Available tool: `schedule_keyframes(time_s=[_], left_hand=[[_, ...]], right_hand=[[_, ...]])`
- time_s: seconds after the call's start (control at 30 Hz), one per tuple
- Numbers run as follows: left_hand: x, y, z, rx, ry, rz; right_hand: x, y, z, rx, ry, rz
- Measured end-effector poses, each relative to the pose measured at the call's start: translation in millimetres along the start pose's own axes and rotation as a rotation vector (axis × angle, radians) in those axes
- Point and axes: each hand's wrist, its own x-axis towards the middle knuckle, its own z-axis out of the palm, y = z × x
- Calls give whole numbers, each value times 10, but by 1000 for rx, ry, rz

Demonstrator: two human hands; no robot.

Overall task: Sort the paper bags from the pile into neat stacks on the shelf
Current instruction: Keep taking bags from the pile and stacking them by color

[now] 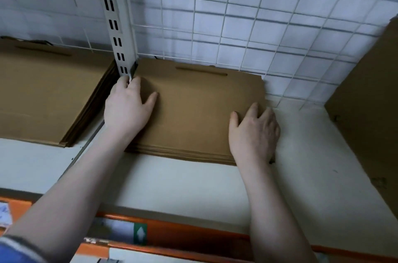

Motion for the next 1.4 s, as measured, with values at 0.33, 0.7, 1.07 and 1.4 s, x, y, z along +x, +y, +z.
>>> schedule_keyframes(time_s=[0.33, 0.7, 1.07, 1.4], left_hand=[[-370, -269, -405, 104, 154, 208], [-952, -1577, -1248, 141, 206, 131], [-1616, -3951, -2672, 201, 230, -100], [-1786, -5419, -3434, 265, 337, -333]], right_hand=[[-315, -60, -167, 134, 139, -282], [-1550, -1051, 5, 169, 104, -489], [-3305, -3163, 201, 291, -1, -655], [-4186, -4716, 404, 374, -99, -878]])
